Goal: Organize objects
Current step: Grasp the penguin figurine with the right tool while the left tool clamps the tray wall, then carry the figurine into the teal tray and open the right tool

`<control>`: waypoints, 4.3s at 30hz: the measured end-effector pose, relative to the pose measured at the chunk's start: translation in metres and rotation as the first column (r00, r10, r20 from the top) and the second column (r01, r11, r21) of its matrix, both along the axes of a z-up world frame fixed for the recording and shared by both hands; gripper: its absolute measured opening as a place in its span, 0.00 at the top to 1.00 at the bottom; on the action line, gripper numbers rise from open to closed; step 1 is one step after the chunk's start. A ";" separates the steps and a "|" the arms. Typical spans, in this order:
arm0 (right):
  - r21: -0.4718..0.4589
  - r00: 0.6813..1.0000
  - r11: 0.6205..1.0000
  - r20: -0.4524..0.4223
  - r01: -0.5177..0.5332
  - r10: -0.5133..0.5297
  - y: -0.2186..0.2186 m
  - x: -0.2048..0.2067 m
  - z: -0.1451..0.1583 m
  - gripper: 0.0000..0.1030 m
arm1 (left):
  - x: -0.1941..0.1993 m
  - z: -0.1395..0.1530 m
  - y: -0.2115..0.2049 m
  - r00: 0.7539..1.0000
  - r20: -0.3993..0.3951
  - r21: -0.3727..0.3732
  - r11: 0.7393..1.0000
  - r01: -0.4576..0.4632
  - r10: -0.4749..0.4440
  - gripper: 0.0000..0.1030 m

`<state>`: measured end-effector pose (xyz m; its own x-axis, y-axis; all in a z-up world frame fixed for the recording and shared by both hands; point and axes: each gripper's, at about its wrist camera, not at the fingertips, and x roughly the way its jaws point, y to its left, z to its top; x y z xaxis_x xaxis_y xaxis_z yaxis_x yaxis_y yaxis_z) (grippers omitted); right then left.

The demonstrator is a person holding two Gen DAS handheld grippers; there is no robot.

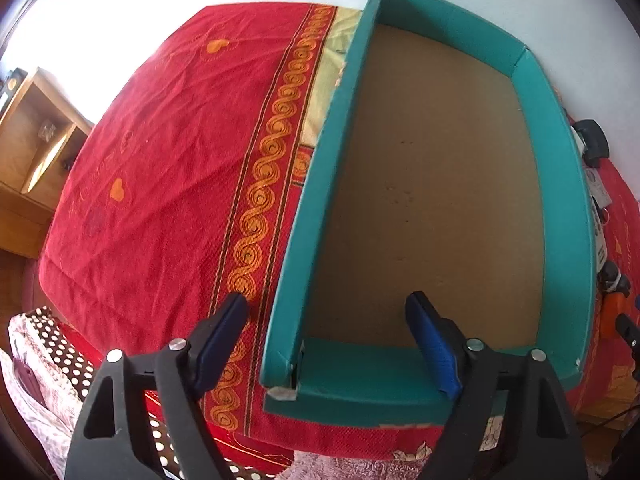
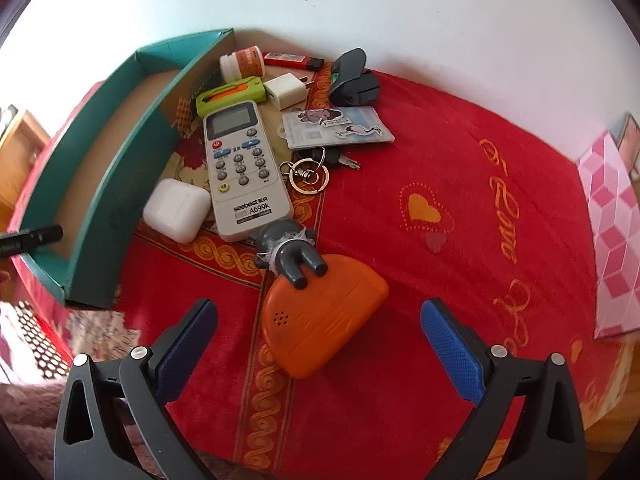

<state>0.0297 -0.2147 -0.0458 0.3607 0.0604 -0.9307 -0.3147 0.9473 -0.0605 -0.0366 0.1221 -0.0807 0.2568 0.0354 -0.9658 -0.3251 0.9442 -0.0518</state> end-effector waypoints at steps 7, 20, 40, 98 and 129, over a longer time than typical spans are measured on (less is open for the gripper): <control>-0.130 0.989 0.981 0.011 -0.147 0.150 0.019 0.013 0.002 0.01 | 0.010 -0.007 0.002 0.999 -0.013 0.030 0.999 0.040 -0.040 0.22; -0.139 0.963 0.955 -0.104 -0.261 0.248 0.040 0.033 -0.017 0.59 | 0.015 0.011 -0.002 0.996 -0.008 0.021 0.995 0.094 -0.094 0.73; 0.046 0.994 0.998 0.094 0.047 -0.051 -0.022 -0.015 0.022 0.64 | 0.015 0.022 -0.015 0.990 -0.002 0.070 0.987 0.142 -0.142 0.89; 0.070 0.901 0.900 0.094 -0.430 0.424 0.285 0.125 0.051 0.68 | 0.000 0.015 0.028 0.963 0.065 -0.021 0.965 0.263 -0.261 0.89; 0.082 0.915 0.913 0.096 -0.399 0.391 0.310 0.171 0.007 0.59 | 0.000 0.013 0.028 0.966 0.059 -0.021 0.968 0.252 -0.250 0.89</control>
